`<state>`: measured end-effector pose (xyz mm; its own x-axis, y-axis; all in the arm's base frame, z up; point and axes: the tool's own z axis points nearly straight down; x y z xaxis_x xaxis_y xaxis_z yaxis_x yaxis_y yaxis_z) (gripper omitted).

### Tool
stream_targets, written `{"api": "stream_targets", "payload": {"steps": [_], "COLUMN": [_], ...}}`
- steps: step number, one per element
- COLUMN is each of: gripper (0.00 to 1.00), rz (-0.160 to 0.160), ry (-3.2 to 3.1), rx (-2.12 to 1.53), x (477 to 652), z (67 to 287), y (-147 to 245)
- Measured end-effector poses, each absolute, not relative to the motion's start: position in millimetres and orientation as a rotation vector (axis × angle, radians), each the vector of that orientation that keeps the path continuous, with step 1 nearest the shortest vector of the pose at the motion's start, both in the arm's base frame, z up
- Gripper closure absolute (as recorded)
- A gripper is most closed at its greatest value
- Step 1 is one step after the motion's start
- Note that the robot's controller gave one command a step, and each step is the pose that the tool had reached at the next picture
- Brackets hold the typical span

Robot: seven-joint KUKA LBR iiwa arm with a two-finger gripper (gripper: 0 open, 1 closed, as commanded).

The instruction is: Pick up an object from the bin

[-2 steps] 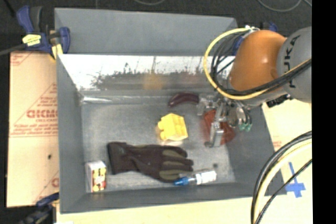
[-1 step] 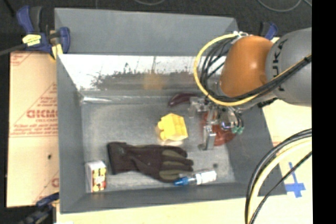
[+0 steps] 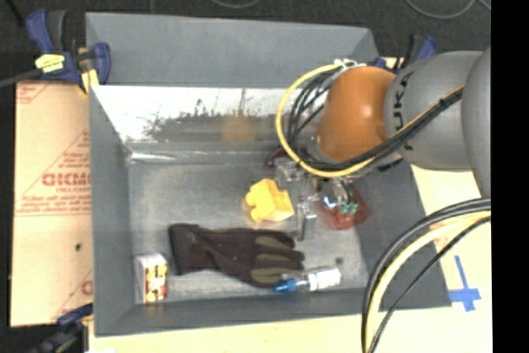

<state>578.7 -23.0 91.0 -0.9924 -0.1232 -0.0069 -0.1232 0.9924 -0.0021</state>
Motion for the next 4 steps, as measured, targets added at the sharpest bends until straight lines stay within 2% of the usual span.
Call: {"api": "stream_targets", "payload": {"steps": [1,2,3,4], "gripper": [0.00,1.00,1.00,1.00], "rz": [-0.007,0.000,-0.001,0.000], "ry": [3.123,3.118,3.119,3.116], "rx": [0.085,0.237,0.233,0.204], "x": [562.6,574.3,573.9,568.3], "z": [88,77,77,99], "y": [9,-7,-6,17]}}
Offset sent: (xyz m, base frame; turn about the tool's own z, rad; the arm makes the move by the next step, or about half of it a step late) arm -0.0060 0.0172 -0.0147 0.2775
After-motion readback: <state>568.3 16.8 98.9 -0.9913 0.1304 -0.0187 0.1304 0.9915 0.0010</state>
